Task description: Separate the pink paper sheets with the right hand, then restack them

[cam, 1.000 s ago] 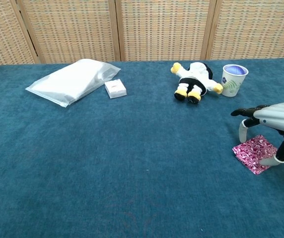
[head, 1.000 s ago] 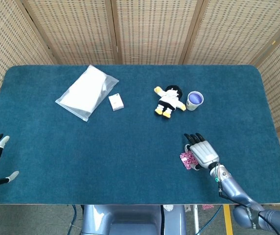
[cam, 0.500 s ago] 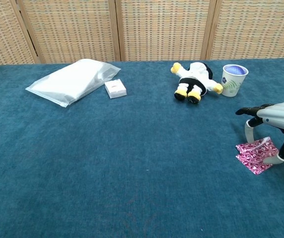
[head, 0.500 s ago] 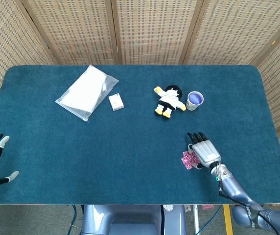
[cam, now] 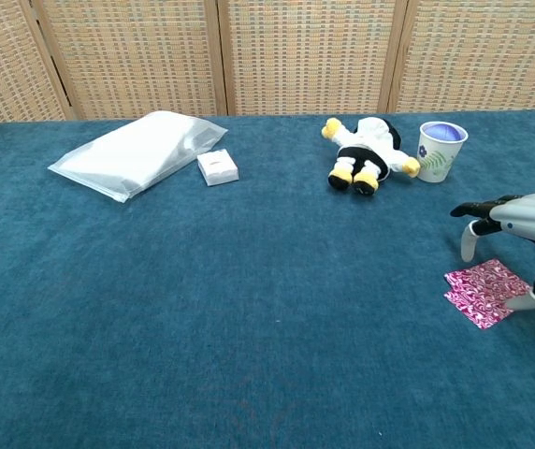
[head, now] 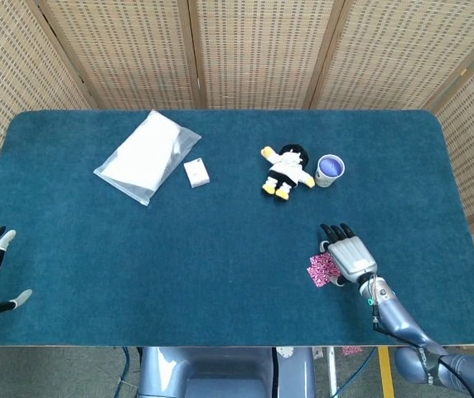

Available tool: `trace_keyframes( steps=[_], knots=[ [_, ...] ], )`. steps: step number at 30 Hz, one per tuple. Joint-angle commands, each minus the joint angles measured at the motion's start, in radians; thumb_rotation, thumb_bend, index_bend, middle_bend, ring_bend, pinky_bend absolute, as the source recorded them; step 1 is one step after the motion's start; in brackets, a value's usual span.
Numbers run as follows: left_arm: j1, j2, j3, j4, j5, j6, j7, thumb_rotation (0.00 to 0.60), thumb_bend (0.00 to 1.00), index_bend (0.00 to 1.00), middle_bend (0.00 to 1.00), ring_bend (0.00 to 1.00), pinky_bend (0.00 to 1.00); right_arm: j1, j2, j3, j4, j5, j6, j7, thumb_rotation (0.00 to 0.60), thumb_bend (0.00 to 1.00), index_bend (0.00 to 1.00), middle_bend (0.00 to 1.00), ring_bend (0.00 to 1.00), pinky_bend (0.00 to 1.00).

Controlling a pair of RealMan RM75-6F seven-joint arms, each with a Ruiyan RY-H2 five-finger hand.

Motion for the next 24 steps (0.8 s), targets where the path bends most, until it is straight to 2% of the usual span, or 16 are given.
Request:
trace_keyframes(
  steps=[1,8,14,16,19,24],
  knots=[
    [0.0,0.0,0.0,0.0,0.0,0.0,0.0,0.6,0.0,0.0,0.0,0.0,0.0,0.0,0.001,-0.002,-0.002,0.001,0.0,-0.002,0.6,0.23,0.29,0.0,0.0,0.0],
    [0.0,0.0,0.0,0.0,0.0,0.0,0.0,0.6,0.0,0.0,0.0,0.0,0.0,-0.004,0.021,-0.004,-0.027,0.004,0.01,-0.001,0.6,0.23,0.29,0.0,0.0,0.0],
    [0.0,0.001,0.001,0.0,0.002,-0.001,-0.007,0.6,0.0,0.0,0.0,0.0,0.0,-0.037,0.123,-0.003,-0.134,-0.045,0.067,0.055,0.6,0.21,0.29,0.0,0.0,0.0],
    [0.0,0.003,0.002,0.0,0.005,-0.001,-0.014,0.6,0.0,0.0,0.0,0.0,0.0,-0.074,0.17,-0.007,-0.171,-0.106,0.132,0.108,0.6,0.21,0.29,0.0,0.0,0.0],
    [-0.001,0.005,0.003,0.0,0.006,-0.003,-0.02,0.6,0.0,0.0,0.0,0.0,0.0,-0.134,0.201,-0.021,-0.17,-0.202,0.244,0.184,0.6,0.19,0.28,0.0,0.0,0.0],
    [0.0,0.006,0.004,0.001,0.009,-0.001,-0.025,0.6,0.0,0.0,0.0,0.0,0.0,-0.261,0.199,-0.045,-0.105,-0.327,0.473,0.329,0.6,0.05,0.2,0.0,0.0,0.0]
  ],
)
